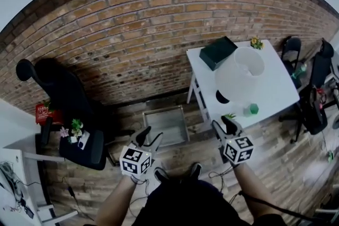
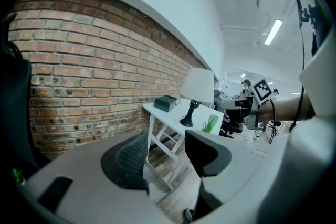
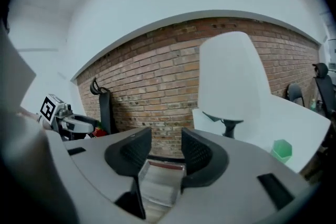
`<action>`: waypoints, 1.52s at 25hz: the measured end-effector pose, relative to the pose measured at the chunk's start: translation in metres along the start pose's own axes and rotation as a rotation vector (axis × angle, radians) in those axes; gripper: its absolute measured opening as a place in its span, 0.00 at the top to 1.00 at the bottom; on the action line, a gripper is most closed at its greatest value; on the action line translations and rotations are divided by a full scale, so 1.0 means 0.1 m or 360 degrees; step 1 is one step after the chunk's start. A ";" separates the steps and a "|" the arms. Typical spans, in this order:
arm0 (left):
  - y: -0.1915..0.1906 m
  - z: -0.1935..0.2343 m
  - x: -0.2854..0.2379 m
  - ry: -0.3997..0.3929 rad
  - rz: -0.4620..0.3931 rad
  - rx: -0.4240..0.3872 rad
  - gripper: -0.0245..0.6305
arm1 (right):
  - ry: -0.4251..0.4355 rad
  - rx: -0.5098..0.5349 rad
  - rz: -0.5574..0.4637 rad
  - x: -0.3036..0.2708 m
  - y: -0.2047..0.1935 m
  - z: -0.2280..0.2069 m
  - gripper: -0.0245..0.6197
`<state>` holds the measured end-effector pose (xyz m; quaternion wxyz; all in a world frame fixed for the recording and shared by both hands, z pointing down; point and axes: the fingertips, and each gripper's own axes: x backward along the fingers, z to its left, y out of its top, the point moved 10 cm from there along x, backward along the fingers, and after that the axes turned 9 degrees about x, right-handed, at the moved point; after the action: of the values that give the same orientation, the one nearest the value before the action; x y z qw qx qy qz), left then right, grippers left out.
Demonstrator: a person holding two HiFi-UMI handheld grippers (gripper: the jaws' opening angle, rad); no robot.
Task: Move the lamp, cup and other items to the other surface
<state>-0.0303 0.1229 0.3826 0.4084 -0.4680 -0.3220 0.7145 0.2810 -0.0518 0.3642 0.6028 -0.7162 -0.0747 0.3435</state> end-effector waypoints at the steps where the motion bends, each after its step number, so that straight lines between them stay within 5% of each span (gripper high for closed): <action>1: 0.09 -0.02 0.04 -0.0003 -0.0039 -0.0014 0.63 | 0.0036 0.0029 -0.0037 -0.04 0.11 0.08 0.69; 8: 0.75 -0.21 0.42 0.0037 -0.0359 -0.0096 0.80 | 0.0165 0.0250 -0.0327 -0.19 0.97 0.62 0.82; 13: 0.99 -0.35 0.65 0.0106 -0.0471 -0.0158 0.93 | 0.0309 0.0267 -0.0441 -0.23 1.20 0.91 0.95; 38: 0.92 -0.45 0.65 0.0135 -0.0463 -0.0161 0.95 | 0.0334 0.0412 -0.0472 -0.16 1.14 0.97 0.96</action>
<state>-0.0289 0.1423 0.2628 0.4967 -0.4661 -0.4045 0.6103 0.1772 -0.0110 0.2633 0.7381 -0.6460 -0.0713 0.1812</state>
